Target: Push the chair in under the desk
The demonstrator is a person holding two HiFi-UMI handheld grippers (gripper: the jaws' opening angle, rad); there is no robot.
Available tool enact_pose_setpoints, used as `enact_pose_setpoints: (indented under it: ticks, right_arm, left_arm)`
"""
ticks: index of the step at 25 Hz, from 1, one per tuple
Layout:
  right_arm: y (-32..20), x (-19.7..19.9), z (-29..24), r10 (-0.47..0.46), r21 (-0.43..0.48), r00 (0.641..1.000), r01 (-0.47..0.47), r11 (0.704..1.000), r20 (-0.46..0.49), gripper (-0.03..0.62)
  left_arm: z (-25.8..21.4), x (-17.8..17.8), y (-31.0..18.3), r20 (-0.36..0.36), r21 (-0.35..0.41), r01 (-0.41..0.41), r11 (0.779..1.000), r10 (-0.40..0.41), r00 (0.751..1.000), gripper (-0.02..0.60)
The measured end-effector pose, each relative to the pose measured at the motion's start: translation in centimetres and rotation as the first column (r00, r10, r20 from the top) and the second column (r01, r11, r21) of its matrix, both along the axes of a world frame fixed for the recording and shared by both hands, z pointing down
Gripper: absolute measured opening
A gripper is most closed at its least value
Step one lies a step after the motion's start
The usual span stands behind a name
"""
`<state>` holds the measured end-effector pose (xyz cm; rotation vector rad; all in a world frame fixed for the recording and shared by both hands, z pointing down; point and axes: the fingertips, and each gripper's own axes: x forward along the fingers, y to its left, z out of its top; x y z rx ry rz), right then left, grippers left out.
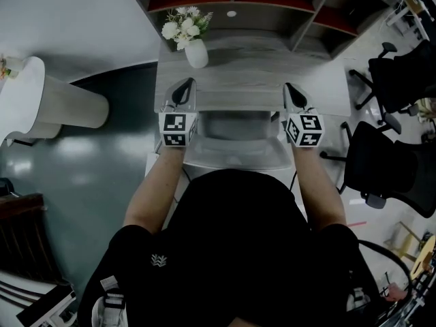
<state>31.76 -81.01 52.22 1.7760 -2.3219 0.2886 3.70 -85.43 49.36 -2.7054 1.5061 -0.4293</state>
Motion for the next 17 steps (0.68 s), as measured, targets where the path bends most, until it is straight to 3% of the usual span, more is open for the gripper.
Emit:
enact_pose_setpoints:
  ticks: [5, 17]
  right_arm:
    - [-0.4, -0.3, 0.1, 0.007, -0.002, 1.000, -0.007, 1.000, 0.016, 0.002]
    - [-0.5, -1.4, 0.2, -0.010, -0.002, 1.000, 0.010, 1.000, 0.000, 0.002]
  left_arm:
    - [1.0, -0.5, 0.5, 0.003, -0.027, 0.003, 1.000, -0.003, 1.000, 0.006]
    - [0.0, -1.4, 0.1, 0.031, -0.004, -0.029, 1.000, 0.029, 0.999, 0.006]
